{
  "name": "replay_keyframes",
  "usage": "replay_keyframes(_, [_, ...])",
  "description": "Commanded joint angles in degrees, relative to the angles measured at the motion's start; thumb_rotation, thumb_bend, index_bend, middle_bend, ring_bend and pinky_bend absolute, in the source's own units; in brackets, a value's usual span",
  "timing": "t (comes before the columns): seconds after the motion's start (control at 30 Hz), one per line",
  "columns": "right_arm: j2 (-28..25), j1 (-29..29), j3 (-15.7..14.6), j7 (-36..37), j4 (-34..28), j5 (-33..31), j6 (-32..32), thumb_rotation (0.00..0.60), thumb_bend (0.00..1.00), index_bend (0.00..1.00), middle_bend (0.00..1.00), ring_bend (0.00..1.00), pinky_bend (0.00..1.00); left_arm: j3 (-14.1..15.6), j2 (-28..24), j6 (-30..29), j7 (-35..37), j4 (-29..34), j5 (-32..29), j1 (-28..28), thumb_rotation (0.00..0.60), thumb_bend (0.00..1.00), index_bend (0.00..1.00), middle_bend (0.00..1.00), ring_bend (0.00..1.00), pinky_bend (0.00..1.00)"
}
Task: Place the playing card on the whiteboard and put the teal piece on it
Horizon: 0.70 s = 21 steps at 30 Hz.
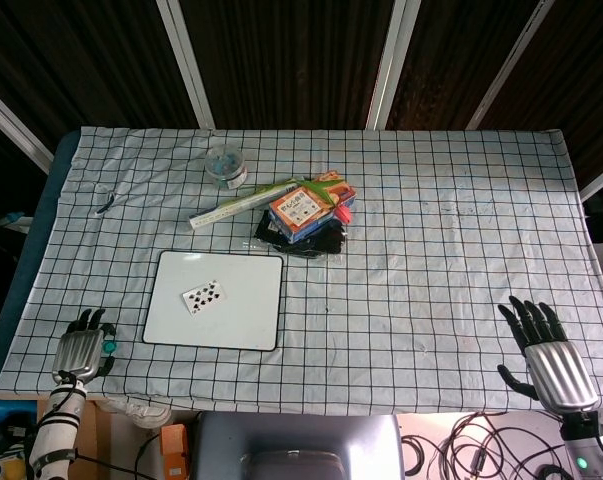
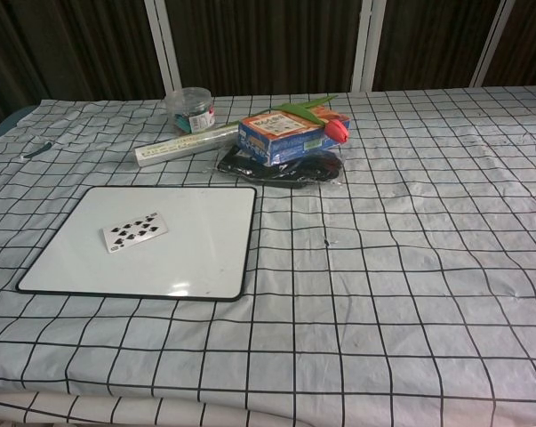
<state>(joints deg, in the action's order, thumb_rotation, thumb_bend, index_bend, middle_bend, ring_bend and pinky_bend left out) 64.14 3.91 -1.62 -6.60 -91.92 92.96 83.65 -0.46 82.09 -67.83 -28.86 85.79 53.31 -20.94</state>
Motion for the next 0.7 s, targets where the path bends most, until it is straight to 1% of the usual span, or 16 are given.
replay_keyframes(0.03, [0.0, 0.0, 0.0, -0.1, 0.0, 0.0, 0.0, 0.6, 0.19, 0.0, 0.0, 0.0, 0.03, -0.2, 0.0, 0.4, 0.1, -0.2, 0.0, 0.0, 0.6, 0.33, 0.4, 0.08, 0.02, 0.17])
replay_keyframes(0.27, [0.0, 0.0, 0.1, -0.2, 0.0, -0.2, -0.1, 0.6, 0.19, 0.0, 0.0, 0.0, 0.03, -0.7, 0.2, 0.9, 0.0, -0.4, 0.2, 0.2, 0.6, 0.33, 0.45, 0.1, 0.02, 0.17])
replay_keyframes(0.5, [0.1, 0.0, 0.1, -0.4, -0.1, -0.2, -0.2, 0.6, 0.19, 0.0, 0.0, 0.0, 0.03, -1.1, 0.5, 1.5, -0.4, -0.7, -0.1, 0.1, 0.6, 0.33, 0.46, 0.1, 0.02, 0.17])
replay_keyframes(0.7, [0.1, 0.0, 0.1, -0.4, -0.1, -0.3, -0.2, 0.6, 0.19, 0.0, 0.0, 0.0, 0.03, -1.5, 0.4, 1.7, -0.5, -0.7, -0.3, 0.2, 0.6, 0.33, 0.49, 0.11, 0.02, 0.17])
